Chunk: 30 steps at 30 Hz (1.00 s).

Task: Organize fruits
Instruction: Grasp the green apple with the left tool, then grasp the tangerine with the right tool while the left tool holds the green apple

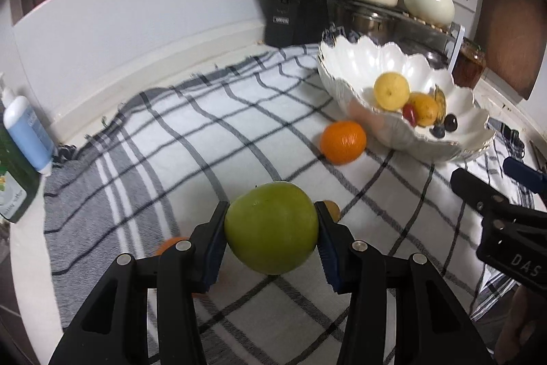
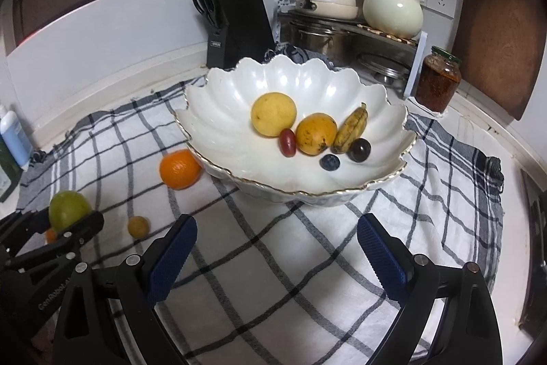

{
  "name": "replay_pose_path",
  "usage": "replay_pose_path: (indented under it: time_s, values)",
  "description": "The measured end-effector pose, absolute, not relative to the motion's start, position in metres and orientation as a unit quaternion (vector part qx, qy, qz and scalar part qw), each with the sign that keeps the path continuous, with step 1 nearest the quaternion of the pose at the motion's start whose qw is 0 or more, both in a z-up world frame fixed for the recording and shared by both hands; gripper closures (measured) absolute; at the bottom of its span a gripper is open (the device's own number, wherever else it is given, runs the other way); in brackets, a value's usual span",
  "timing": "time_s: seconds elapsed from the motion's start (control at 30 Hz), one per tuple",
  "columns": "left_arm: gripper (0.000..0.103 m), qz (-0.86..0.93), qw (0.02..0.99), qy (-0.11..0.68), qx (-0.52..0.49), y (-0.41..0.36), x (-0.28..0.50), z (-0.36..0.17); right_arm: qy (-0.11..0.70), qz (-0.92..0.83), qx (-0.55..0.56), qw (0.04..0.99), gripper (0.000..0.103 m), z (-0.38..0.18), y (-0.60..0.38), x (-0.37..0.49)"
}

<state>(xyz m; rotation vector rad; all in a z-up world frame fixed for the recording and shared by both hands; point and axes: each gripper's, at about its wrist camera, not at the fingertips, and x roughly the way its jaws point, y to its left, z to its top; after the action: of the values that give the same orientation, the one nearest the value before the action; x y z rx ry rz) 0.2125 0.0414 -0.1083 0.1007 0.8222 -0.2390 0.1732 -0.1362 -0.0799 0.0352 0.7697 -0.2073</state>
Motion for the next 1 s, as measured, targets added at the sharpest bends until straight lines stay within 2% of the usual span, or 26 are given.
replay_pose_path:
  time_s: [0.33, 0.7, 0.8, 0.87, 1.0]
  values:
    - [0.056, -0.096, 0.920, 0.377, 0.034, 0.068, 0.204, -0.087, 0.360, -0.068, 0.014, 0.930, 0.007, -0.069, -0.114, 0.178]
    - [0.056, -0.057, 0.926, 0.373, 0.009, 0.106, 0.215, -0.083, 0.370, -0.012, 0.023, 0.929, 0.008, -0.087, -0.078, 0.208]
    - [0.056, -0.051, 0.926, 0.373, 0.005, 0.112, 0.219, -0.085, 0.375, -0.001, 0.024, 0.927, 0.011, -0.092, -0.072, 0.218]
    - [0.056, -0.046, 0.926, 0.374, 0.002, 0.116, 0.223, -0.086, 0.382, 0.004, 0.024, 0.924, 0.018, -0.097, -0.069, 0.227]
    - [0.056, -0.042, 0.925, 0.377, -0.004, 0.119, 0.230, -0.088, 0.395, 0.003, 0.023, 0.919, 0.020, -0.105, -0.066, 0.241]
